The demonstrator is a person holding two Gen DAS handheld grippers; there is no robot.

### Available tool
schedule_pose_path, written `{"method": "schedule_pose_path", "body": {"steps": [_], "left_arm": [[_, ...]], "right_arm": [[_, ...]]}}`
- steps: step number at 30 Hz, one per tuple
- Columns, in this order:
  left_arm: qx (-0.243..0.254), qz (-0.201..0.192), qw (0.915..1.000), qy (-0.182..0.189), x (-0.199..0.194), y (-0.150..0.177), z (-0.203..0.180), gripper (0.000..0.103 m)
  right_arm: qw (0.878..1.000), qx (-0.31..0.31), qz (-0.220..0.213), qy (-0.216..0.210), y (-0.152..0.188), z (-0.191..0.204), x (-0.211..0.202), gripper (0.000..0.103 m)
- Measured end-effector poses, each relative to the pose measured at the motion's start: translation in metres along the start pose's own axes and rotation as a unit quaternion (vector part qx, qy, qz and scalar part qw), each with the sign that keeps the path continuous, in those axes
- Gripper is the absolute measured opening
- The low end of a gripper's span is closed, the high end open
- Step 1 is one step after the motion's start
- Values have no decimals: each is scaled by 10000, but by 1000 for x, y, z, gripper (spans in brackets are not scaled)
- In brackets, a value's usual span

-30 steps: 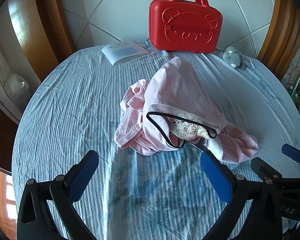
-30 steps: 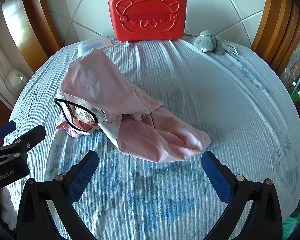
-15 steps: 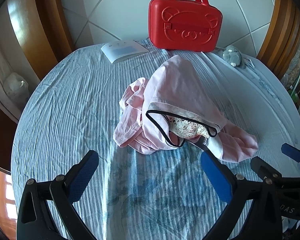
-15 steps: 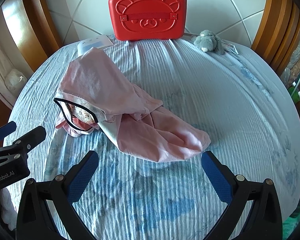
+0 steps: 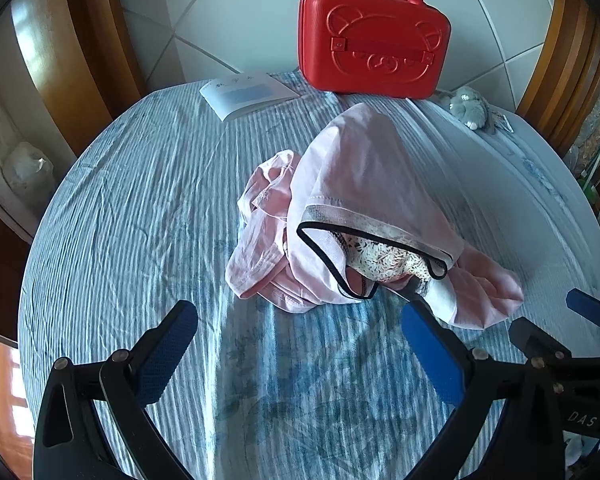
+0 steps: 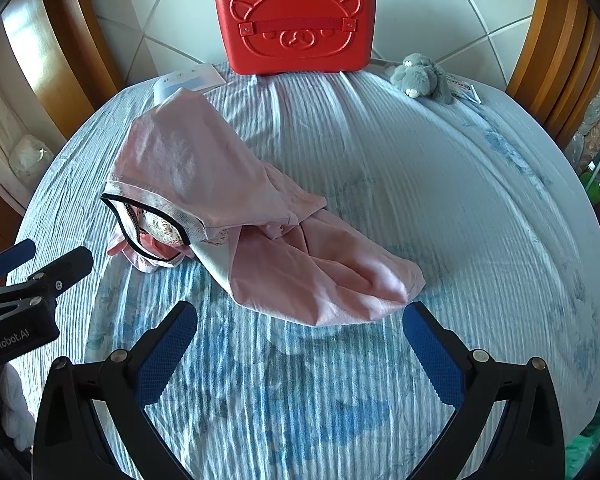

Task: Fold clothes
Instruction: 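Grasp the pink T-shirt collar with the right gripper while the left gripper grasps the shirt body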

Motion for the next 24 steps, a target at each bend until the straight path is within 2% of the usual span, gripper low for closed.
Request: {"method": "schedule_pose_path", "body": {"steps": [6, 8, 10, 12, 13, 14, 15, 17, 22, 23, 24], "left_arm": [[25, -81, 9998, 164, 16, -16, 6, 97], [75, -91, 9995, 290, 25, -22, 4, 95], [137, -56, 9993, 335, 36, -26, 1, 92], [268, 111, 9988, 406, 51, -26, -5, 71], [327, 200, 9983, 448, 59, -26, -7, 44], [290, 366, 9972, 579, 67, -24, -10, 27], [256, 518, 9959, 701, 75, -23, -12, 24], [277, 484, 9957, 743, 78, -25, -14, 22], [362, 428, 9943, 903, 77, -30, -17, 22], [344, 425, 9939, 961, 74, -31, -15, 23], [323, 442, 9933, 1016, 72, -31, -13, 25]], "right_arm": [[9997, -151, -44, -171, -13, -1, 4, 103], [9993, -264, -40, -277, -17, 2, 8, 99], [9988, -375, -21, -324, -21, 4, 13, 91], [9980, -498, 62, -387, -23, 6, 22, 86], [9974, -560, 96, -435, -24, 7, 26, 86], [9967, -643, 121, -485, -25, 10, 31, 86], [9958, -727, 147, -534, -26, 13, 36, 86], [9938, -914, 166, -615, -31, 20, 46, 86], [9875, -1335, 187, -821, -45, 38, 74, 71], [9857, -1428, 208, -865, -47, 42, 81, 66], [9834, -1536, 262, -927, -48, 47, 89, 48]]}}
Point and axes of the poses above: each gripper's, at about its wrist camera, not at the fingertips, and x roughly the way its jaws point, z to its left, y to its underside, the point moved 10 cm from there along x, roughly the way its jaws point, and after that the axes turned 2 degrees about -x, right-handed, at the moved point
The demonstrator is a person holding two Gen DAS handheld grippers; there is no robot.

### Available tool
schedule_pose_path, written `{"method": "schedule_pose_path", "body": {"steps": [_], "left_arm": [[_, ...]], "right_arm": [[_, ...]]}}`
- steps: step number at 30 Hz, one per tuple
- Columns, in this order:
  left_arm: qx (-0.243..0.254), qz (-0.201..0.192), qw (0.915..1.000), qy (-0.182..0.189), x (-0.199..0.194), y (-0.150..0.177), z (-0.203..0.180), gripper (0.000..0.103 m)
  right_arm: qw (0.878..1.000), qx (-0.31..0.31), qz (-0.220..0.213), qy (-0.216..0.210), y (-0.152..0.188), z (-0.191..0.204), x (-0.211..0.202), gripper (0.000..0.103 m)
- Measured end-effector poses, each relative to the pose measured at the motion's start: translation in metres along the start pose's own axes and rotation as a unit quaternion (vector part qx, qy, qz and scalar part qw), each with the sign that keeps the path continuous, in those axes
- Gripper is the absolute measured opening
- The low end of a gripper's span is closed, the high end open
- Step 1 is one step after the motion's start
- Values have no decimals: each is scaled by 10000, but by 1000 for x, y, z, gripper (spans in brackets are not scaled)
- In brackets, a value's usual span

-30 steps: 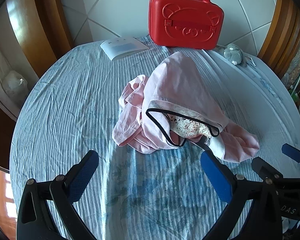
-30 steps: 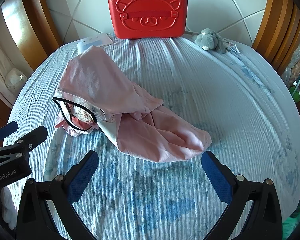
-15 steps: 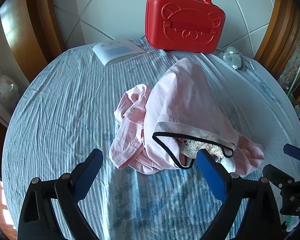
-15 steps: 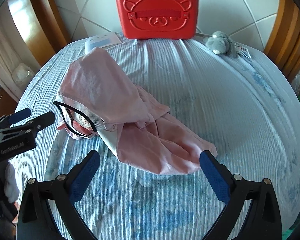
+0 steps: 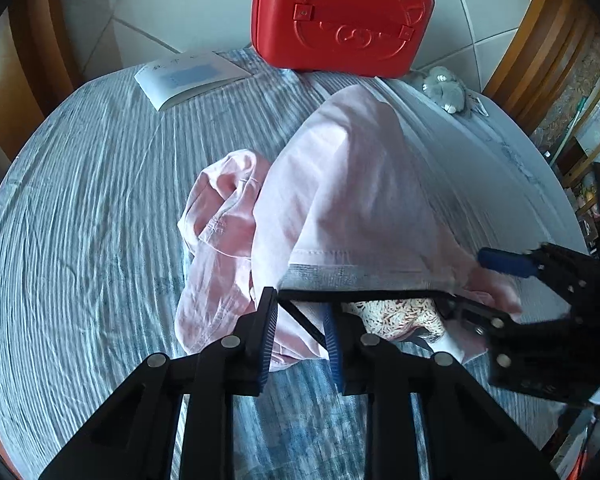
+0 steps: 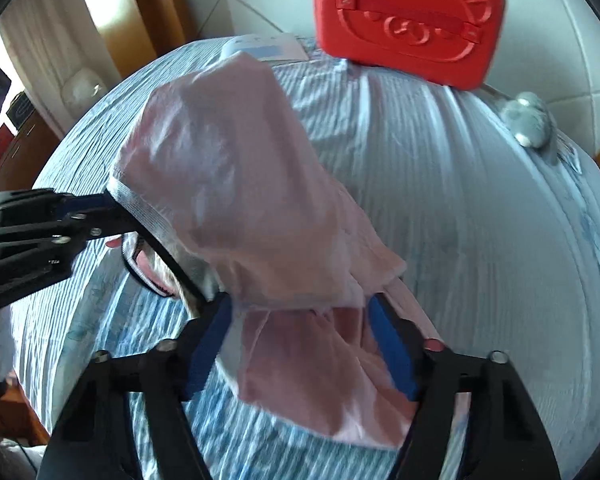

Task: Fold clothes
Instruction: 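Grasp the pink T-shirt collar with the right gripper while the left gripper grasps the shirt body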

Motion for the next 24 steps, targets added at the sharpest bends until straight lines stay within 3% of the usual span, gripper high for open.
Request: {"method": "schedule_pose_path", "body": {"steps": [1, 3, 9, 15, 21, 24], "left_arm": [[-22, -4, 10000, 1, -3, 1, 4, 32], [13, -51, 9999, -99, -10, 5, 12, 42], [99, 21, 9999, -103, -13, 23, 21, 45], [429, 72, 9989, 160, -3, 36, -9, 45], [695, 76, 9964, 486, 6, 42, -46, 45], [956, -103, 9953, 146, 15, 31, -56, 45]], "right_arm": [[9999, -58, 95, -65, -1, 2, 6, 26], [9998, -33, 152, -109, -7, 1, 14, 9], [9963, 433, -742, -1, -38, -23, -38, 5], [9768, 1277, -1643, 516, -57, -86, -127, 5], [9558, 1827, -2109, 923, -54, -136, -182, 5], [9492, 1982, -2222, 1022, -49, -151, -199, 5]]}}
Point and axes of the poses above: each gripper's, at about its wrist camera, not at the fingertips, and x roughly the way its jaws point, z to its left, y to its underside, the point moved 10 cm from there along x, roughly the way its jaws point, and after that the axes turned 2 degrees about -x, right-handed, at the moved point
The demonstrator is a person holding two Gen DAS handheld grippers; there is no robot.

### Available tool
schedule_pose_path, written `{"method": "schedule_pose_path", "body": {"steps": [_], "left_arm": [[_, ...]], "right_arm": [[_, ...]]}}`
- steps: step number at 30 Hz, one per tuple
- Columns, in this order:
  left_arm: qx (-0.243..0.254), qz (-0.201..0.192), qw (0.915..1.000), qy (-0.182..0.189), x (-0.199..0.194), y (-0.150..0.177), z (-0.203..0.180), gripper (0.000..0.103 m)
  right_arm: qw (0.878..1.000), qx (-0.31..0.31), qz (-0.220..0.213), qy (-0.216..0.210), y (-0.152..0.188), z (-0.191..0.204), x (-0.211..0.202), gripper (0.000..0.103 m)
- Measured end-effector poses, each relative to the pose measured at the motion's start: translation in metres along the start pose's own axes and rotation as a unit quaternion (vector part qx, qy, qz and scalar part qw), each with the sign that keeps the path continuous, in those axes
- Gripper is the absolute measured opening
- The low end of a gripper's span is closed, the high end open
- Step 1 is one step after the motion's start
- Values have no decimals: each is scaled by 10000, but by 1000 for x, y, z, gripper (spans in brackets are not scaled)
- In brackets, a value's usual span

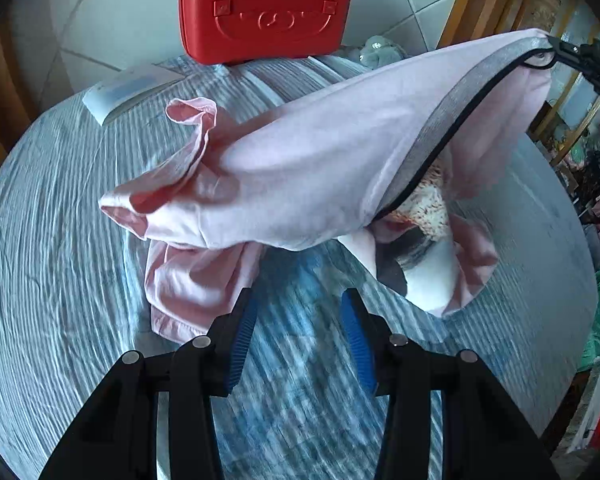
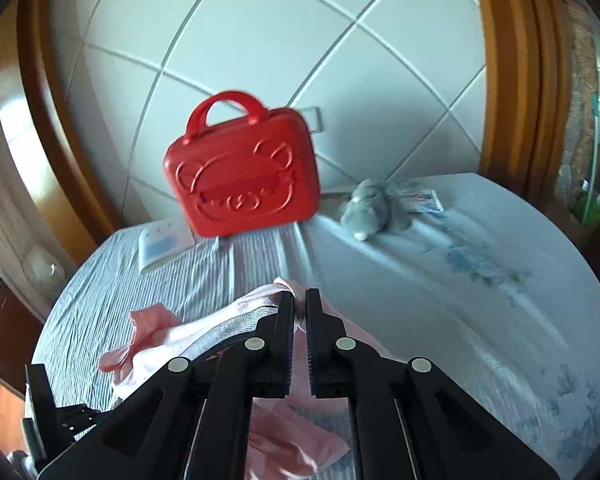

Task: Fold clothes
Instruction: 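Grasp the pink T-shirt collar with the right gripper while the left gripper grasps the shirt body, then lift the pink T-shirt up with both grippers and shake it out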

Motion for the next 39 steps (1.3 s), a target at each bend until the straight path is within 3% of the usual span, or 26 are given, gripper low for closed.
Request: {"method": "schedule_pose_path", "body": {"steps": [2, 8, 9, 10, 13, 16, 22, 25, 28, 32, 34, 36, 39], "left_arm": [[109, -118, 9994, -294, 8, -12, 1, 45], [508, -347, 9968, -518, 20, -49, 0, 44], [538, -368, 9969, -439, 19, -53, -2, 36], [463, -344, 9978, -324, 17, -57, -1, 4], [125, -327, 9994, -36, 5, -71, 5, 2], [-437, -698, 9966, 105, -29, -92, 27, 2], [-973, -1464, 9823, -640, -91, -143, 101, 2], [-1204, -1898, 9692, -1003, -136, -157, 142, 2], [-1488, -2536, 9454, -1405, -208, -167, 190, 2], [-1767, -3569, 8941, -2049, -344, -169, 236, 2], [-1703, -3858, 8781, -2259, -405, -162, 236, 2], [-1522, -3615, 8915, -2268, -427, -156, 222, 2], [-1239, -2972, 9286, -1843, -397, -142, 181, 3]], "right_arm": [[10000, 53, -20, 44, -1, -11, -6, 5], [9999, -4, 139, 83, 15, -22, -5, 5], [9998, -1, 157, 104, 17, -24, -5, 5], [9998, -1, 178, 126, 19, -27, -4, 5], [9996, -7, 217, 184, 22, -32, -4, 5], [9996, -127, 178, 189, 16, -29, -3, 5], [9944, -1037, -148, 125, -26, 32, 9, 5], [9866, -1527, -573, -22, -67, 87, 8, 5], [9752, -1883, -1133, -252, -122, 149, -3, 5], [9510, -2068, -2195, -674, -198, 225, -61, 5], [9382, -1978, -2676, -948, -234, 250, -99, 5], [9308, -1905, -2912, -1117, -249, 254, -129, 5], [9215, -1845, -3169, -1278, -252, 243, -173, 5]]}}
Point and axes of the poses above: each gripper's, at about its wrist camera, not at the fingertips, and x roughly the way its jaws point, z to its left, y to its underside, the point moved 10 cm from there along x, roughly the way its jaws point, and after that the axes turned 2 degrees about -x, right-handed, at the moved point
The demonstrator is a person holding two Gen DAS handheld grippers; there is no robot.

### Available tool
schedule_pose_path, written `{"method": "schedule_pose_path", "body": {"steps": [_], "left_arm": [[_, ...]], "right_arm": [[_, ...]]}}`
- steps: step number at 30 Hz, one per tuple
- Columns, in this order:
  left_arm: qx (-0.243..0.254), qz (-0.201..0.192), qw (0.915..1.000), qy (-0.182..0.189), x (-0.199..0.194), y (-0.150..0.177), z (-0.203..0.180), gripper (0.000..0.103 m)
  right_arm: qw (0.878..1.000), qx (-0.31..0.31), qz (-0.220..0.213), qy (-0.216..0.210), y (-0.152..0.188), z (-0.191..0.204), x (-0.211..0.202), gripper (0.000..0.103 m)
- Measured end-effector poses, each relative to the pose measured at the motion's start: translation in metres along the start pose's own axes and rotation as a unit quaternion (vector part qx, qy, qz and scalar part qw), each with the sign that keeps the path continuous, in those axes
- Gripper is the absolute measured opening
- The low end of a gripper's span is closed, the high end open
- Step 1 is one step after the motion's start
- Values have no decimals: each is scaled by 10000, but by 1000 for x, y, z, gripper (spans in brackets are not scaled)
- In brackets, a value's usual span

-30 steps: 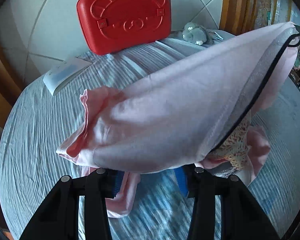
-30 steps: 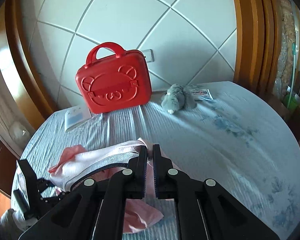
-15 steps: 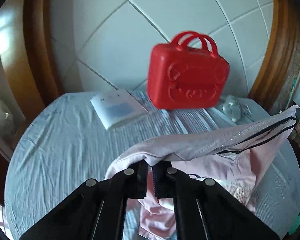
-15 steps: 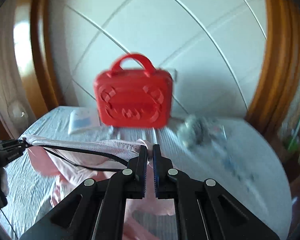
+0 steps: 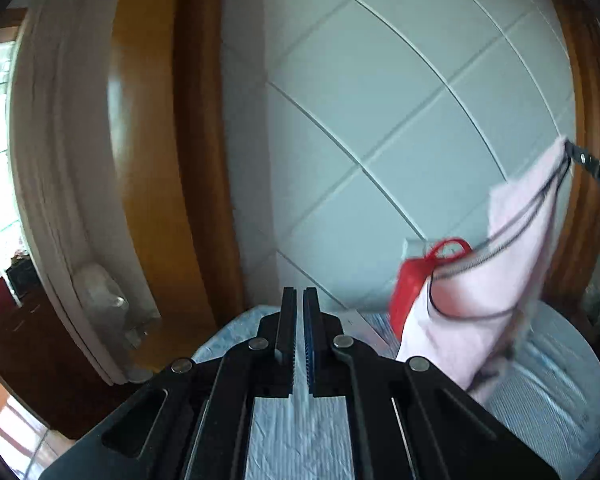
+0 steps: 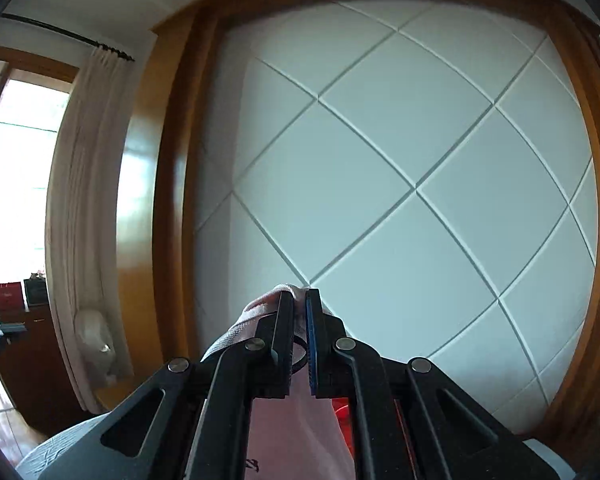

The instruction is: Fold clothes

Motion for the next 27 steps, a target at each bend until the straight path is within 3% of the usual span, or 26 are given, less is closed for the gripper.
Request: {"method": "schedule_pose_path", "body": {"steps": [1, 3, 4, 5, 9, 11, 13, 15, 16, 18, 20, 24, 27], "left_arm": [[80, 175, 9996, 210, 3, 18, -17, 4], [209, 643, 9950, 734, 18, 64, -59, 18], [286, 831, 9915, 959, 28, 89, -83, 33], [363, 1019, 9871, 1184, 37, 115, -107, 42], [645, 1792, 9594, 2080, 70, 216, -214, 43], [927, 2108, 9454, 2307, 81, 268, -261, 43], [1088, 2425, 9298, 2546, 87, 308, -300, 43], [1131, 2695, 9184, 2665, 96, 333, -330, 43], [1151, 2807, 9152, 2654, 105, 345, -339, 43], [1192, 2916, 9158, 2492, 131, 357, -340, 43], [1190, 2948, 9203, 2279, 154, 361, -333, 43], [1082, 2897, 9352, 1723, 202, 349, -297, 43], [986, 2875, 9416, 1452, 242, 341, -266, 43]], "right_arm": [[10000, 8, -18, -26, 1, -4, -15, 5], [9999, 83, 72, -81, 17, -16, -48, 5], [9998, 97, 195, -43, 32, -26, -62, 5], [9994, 119, 333, 8, 49, -37, -76, 5], [9892, 375, 1290, 580, 160, -108, -126, 5], [9729, 638, 1947, 1075, 227, -154, -157, 5], [9488, 880, 2586, 1588, 291, -199, -188, 5], [9114, 1077, 3360, 2117, 357, -247, -219, 6], [8859, 1132, 3805, 2398, 392, -269, -239, 12], [8424, 994, 4393, 2957, 440, -302, -273, 24], [8251, 1155, 4661, 2977, 453, -307, -297, 24], [8342, 1504, 4685, 2490, 469, -267, -313, 37], [8402, 1763, 4819, 1753, 489, -213, -303, 37]]}}
Point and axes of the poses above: each gripper's, at about its wrist camera, not at the fingertips, and x roughly the way its jaws point, z to its left, y to its underside, the point moved 10 cm from there along x, roughly the way its jaws point, and after that the axes turned 2 degrees about -x, right-handed, at the moved point
